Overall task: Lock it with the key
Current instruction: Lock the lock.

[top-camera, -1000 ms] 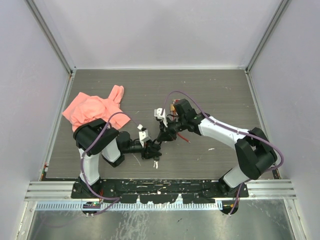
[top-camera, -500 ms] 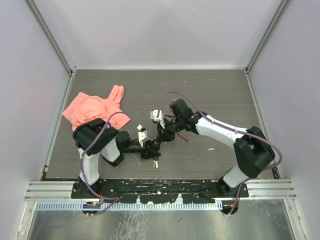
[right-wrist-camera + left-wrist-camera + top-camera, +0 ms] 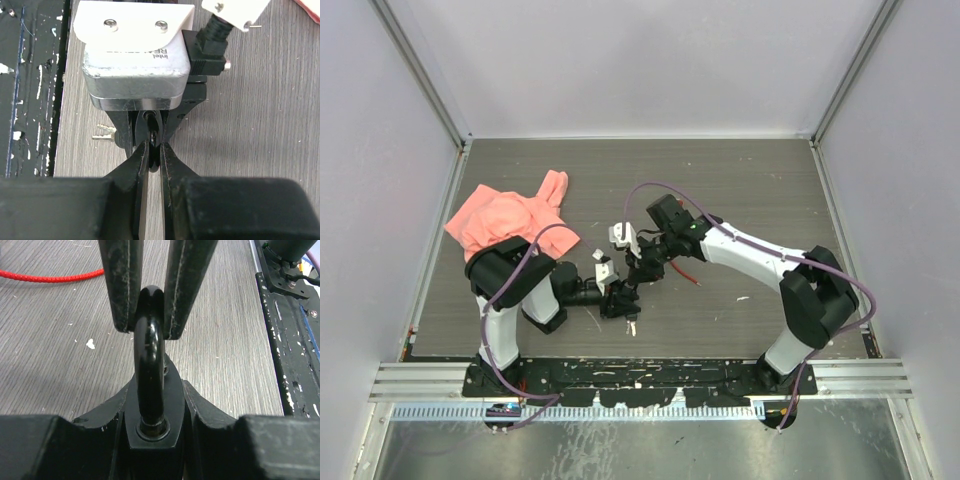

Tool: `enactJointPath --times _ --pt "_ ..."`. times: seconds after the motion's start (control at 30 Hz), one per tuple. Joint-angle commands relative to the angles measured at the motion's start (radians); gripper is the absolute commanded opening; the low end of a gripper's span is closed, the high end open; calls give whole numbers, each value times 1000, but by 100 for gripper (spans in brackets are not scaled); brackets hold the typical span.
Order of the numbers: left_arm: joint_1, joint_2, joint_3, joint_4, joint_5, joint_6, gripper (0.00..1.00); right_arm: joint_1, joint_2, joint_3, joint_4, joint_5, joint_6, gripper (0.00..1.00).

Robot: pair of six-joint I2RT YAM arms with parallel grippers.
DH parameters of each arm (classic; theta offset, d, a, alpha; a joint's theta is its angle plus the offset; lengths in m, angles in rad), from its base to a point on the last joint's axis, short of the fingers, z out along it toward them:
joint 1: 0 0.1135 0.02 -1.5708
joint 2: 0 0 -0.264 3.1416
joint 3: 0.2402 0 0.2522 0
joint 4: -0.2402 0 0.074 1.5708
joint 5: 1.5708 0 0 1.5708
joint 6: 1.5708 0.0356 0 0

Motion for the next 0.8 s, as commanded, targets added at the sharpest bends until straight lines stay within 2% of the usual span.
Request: enactJointPath --times 0.0,0.33,0.77 --pt "11 39 25 -43 -149 91 0 135 131 -77 -310 -24 -48 1" --pt "14 29 13 -43 -161 99 0 186 219 -94 -353 4 -61 1" --pt "28 12 1 -43 -177 115 0 190 288 -97 -619 88 -252 1"
